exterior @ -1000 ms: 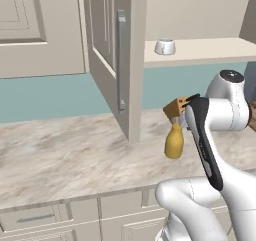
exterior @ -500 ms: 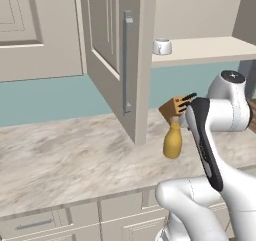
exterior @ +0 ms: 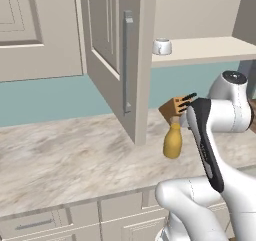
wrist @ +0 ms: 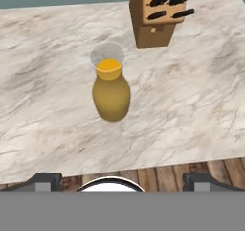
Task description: There is a tray on the dining counter. Grab the cup, mug, and pitcher and place them on the tray. The pitcher may be placed next to the tray if it cannot fit the tray.
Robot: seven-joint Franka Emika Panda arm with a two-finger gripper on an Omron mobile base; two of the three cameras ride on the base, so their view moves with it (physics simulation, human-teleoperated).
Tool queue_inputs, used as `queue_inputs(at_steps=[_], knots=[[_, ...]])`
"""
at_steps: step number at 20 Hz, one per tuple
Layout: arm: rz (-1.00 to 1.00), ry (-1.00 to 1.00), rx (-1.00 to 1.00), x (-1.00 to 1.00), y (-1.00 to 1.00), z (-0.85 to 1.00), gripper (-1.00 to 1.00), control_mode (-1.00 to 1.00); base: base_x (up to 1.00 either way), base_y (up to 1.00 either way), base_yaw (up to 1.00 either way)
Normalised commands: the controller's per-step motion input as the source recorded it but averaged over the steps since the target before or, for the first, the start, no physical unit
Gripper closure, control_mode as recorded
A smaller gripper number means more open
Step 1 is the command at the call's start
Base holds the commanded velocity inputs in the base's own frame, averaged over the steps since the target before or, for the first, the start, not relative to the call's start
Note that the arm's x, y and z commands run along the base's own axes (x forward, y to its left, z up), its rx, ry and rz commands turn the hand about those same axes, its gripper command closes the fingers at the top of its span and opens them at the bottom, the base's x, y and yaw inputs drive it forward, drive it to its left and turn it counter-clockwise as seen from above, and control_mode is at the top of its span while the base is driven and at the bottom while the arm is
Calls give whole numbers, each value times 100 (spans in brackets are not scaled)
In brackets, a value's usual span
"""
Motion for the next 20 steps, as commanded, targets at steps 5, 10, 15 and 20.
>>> queue_inputs(at_steps=[5,10,15,20], knots=[[0,-10,0,0,0,23,-100,-100,0,0,0],[0,-22,0,0,8,59,-100,-100,0,0,0],[0,-17,0,0,30,47,-100,-100,0,0,0],[0,-12,0,0,27,64,-100,-100,0,0,0]])
